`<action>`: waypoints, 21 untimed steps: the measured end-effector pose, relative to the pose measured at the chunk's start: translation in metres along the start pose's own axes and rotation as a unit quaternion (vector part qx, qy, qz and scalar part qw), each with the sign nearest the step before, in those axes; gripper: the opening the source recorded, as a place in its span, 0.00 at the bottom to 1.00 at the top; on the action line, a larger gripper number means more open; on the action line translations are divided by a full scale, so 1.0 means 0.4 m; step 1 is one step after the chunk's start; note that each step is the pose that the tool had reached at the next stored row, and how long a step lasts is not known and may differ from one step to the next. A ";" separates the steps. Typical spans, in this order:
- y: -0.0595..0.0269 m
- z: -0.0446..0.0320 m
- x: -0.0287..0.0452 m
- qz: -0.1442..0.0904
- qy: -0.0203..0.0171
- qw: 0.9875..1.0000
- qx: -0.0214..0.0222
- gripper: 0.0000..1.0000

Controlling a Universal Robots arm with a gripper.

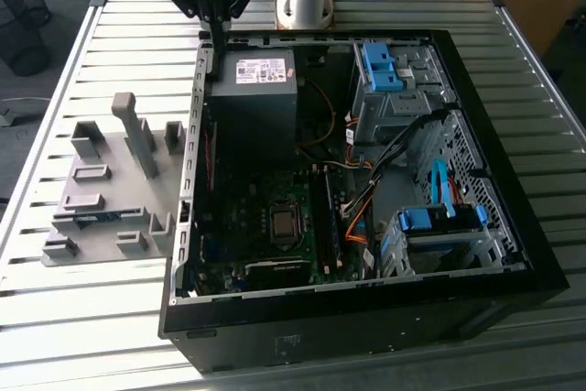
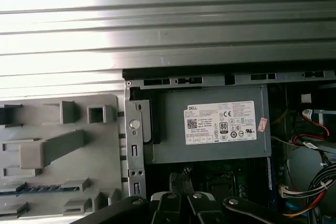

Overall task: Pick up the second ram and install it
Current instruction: 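Reach for the second ram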

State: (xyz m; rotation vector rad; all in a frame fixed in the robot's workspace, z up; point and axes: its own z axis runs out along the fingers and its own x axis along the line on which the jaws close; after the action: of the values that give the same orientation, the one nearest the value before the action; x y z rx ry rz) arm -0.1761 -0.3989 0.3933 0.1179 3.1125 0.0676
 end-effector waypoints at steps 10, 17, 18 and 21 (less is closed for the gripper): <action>-0.005 -0.001 0.017 0.000 0.000 1.000 0.000 0.11; -0.014 -0.001 0.033 0.000 0.000 1.000 0.000 0.11; -0.015 -0.001 0.035 0.000 0.000 1.000 0.000 0.11; -0.017 -0.001 0.041 0.000 0.000 1.000 0.000 0.11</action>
State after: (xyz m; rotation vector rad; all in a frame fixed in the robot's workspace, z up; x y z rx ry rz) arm -0.1929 -0.4045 0.3929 0.1180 3.1126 0.0675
